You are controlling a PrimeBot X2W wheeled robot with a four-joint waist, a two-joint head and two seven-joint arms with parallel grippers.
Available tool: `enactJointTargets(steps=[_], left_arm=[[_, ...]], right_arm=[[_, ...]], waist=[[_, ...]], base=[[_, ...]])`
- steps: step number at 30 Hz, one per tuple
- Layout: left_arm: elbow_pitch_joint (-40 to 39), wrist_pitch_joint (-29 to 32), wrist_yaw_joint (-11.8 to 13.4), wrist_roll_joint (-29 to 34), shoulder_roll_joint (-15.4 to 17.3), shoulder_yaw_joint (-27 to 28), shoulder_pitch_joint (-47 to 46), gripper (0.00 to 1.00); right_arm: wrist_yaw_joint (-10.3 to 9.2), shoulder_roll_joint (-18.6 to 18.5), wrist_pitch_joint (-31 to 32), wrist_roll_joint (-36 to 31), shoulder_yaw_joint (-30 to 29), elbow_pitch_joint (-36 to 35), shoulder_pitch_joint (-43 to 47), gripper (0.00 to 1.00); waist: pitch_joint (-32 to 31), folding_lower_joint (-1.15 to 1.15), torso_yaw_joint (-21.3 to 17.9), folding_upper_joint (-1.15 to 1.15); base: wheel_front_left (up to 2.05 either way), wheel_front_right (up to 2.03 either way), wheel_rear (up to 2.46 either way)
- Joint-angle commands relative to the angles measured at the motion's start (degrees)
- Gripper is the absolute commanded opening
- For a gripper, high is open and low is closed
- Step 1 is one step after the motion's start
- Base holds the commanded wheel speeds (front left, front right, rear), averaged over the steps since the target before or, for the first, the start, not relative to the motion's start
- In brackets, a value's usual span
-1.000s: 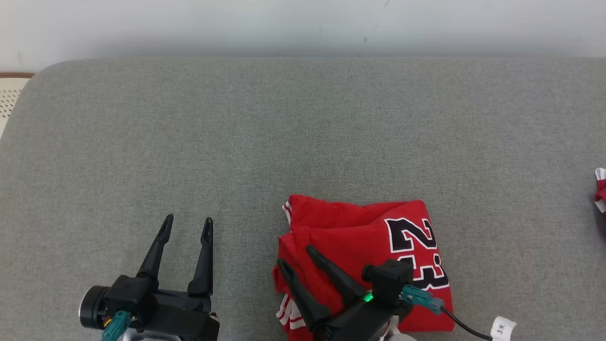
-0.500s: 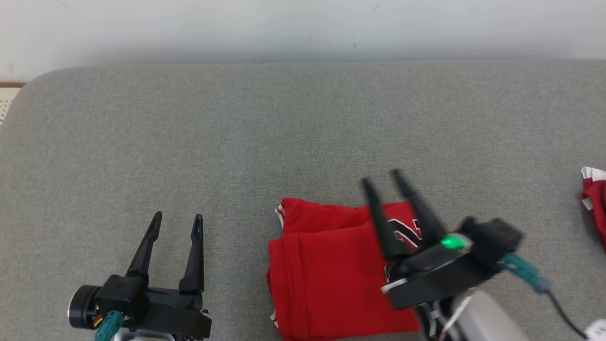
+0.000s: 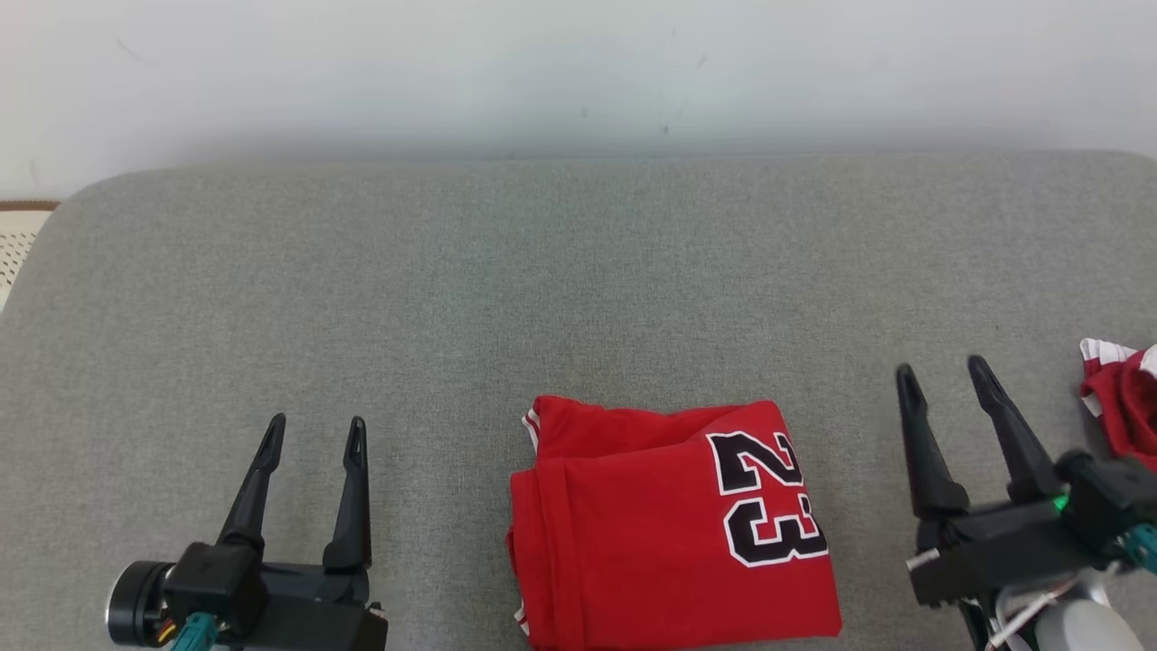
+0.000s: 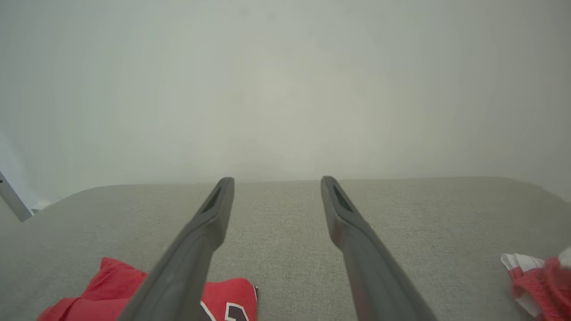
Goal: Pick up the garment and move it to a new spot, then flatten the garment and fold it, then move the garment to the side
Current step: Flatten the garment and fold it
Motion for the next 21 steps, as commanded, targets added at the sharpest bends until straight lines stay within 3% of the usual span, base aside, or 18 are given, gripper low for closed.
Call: enactJointTargets(steps=[1, 10, 21], left_arm=[[-0.1, -0.2, 0.2, 0.7, 0.5, 0.3, 1.0, 1.00], [-0.4, -0.2, 0.5, 1.4, 1.1, 0.0, 3.2, 1.00], [0.1, -0.1, 0.4, 0.9, 1.8, -0.5, 4.2, 1.00]], right_arm=[[-0.04, -0.2, 0.4, -0.3, -0.6, -0.4, 1.3, 1.00], [-0.04, 0.4, 3.1, -3.1, -4.9, -2.6, 8.8, 1.00], [-0.05, 1.0, 4.8, -3.5, -5.8, -4.5, 11.6, 1.00]], waist=[[-0.6, 0.00, 0.0, 0.00], [-2.9, 0.00, -0.5, 0.00], [-4.7, 0.00, -0.8, 0.00]], base=[[0.00, 0.00, 0.00], [0.00, 0.00, 0.00], [0.00, 0.00, 0.00]])
